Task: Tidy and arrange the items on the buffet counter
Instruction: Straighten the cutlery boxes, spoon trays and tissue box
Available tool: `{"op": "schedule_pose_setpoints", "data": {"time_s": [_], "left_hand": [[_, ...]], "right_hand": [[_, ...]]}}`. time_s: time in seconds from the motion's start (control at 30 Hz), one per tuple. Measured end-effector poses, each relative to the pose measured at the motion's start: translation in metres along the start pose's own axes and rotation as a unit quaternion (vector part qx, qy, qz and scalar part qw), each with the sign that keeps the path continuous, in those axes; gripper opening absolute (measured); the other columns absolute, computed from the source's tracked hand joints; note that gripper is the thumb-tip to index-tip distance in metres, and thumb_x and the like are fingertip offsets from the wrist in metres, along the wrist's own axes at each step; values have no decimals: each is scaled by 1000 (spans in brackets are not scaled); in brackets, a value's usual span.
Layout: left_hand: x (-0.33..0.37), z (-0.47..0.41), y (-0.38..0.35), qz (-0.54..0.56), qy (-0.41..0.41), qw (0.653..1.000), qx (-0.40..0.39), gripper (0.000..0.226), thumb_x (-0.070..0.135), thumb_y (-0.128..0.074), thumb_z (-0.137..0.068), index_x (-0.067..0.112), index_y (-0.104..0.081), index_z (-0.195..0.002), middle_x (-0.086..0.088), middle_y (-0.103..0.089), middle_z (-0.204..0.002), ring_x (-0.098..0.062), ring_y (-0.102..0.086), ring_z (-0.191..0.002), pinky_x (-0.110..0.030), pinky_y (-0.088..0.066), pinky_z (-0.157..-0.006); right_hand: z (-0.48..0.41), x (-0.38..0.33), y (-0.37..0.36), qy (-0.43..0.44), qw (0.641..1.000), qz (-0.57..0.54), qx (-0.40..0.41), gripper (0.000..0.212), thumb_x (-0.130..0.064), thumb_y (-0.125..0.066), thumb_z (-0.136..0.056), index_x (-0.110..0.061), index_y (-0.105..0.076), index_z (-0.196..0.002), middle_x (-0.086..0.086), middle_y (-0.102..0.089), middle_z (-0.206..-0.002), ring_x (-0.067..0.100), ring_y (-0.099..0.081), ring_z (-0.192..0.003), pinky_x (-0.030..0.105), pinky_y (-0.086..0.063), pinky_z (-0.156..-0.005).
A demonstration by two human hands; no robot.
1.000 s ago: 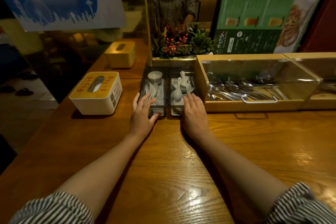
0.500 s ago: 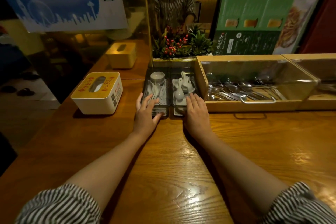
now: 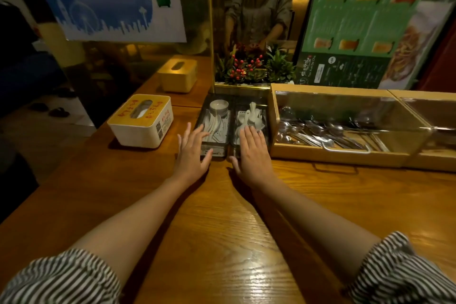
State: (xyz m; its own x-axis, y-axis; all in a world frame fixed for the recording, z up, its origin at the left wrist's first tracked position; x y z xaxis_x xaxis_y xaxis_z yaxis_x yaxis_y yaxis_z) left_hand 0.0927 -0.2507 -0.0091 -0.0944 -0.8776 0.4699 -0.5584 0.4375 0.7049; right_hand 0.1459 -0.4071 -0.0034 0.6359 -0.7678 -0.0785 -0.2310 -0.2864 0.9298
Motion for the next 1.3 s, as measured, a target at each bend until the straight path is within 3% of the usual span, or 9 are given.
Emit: {"op": "schedule_pose_setpoints", "data": {"time_s": [0.2,0.3,0.57,0.83,0.97,1.2,1.3], "left_hand": [[-20,13,31,-71,44,996,41,57,26,-62,-92,14,-40,-143,-7,-31,-156,-24,-11,-149,-54,-7,-120],[-31,27,49,-87,66,993,52,63,25,-61,-93,14,-33,-148,-7,-23,-160,-19,-5,-150,-46,1,-120],[-90,60,95,-134,145,979,51,80,22,-64,-91,11,-17,-154,-9,-11,-163,-22,-2,-150,-52,-3,-121],[-152,43,136,-100,161,980,53,99,19,-73,-85,16,-3,-156,-5,4,-164,-16,8,-148,-42,-9,-119],[-186,25,148,-89,131,987,17,106,27,-76,-82,13,-1,-156,-7,6,-164,-22,4,-150,-40,-10,-118],[-217,-1,141,20,63,995,-70,97,20,-73,-85,14,-7,-156,-11,-11,-163,-24,-14,-149,-39,-22,-117],[-216,-5,134,69,50,995,-48,88,14,-72,-86,9,-16,-153,-18,-29,-156,-28,-31,-142,-31,-31,-110]], "right_hand": [[-8,-21,3,43,999,-23,-9,84,-50,-49,-95,-5,-10,-155,16,-9,-163,28,-3,-152,45,0,-123],[-12,-34,1,58,997,-37,-17,84,-52,-45,-97,-5,-8,-155,16,-6,-164,28,0,-152,43,3,-123],[-28,-80,-5,77,995,-59,-28,83,-52,-45,-97,-7,-7,-155,16,-5,-164,28,0,-152,44,1,-123],[-60,-144,-18,62,995,-78,-10,80,-46,-48,-98,-8,-7,-156,14,-3,-164,28,4,-152,38,9,-118],[-84,-184,-28,50,996,-78,2,82,-44,-50,-97,-9,-6,-156,13,-4,-164,27,3,-152,39,10,-119],[-111,-229,-47,23,996,-89,16,69,-45,-43,-100,-15,-16,-156,13,-9,-164,28,-1,-152,39,6,-120],[-114,-226,-51,-4,997,-64,32,65,-45,-42,-100,-17,-21,-154,13,-15,-163,30,-5,-151,42,8,-119]]}}
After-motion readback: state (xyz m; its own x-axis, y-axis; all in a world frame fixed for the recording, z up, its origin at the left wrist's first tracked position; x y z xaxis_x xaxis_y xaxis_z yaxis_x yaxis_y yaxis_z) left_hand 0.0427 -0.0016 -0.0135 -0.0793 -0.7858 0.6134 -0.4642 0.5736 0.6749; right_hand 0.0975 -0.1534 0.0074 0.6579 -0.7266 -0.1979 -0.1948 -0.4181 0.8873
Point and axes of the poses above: each hand's wrist, its own z-axis away from the middle knuckle, its own y-axis out of the back of the hand, x = y × z, the point moved 8 cm from there along -z, towards the middle knuckle
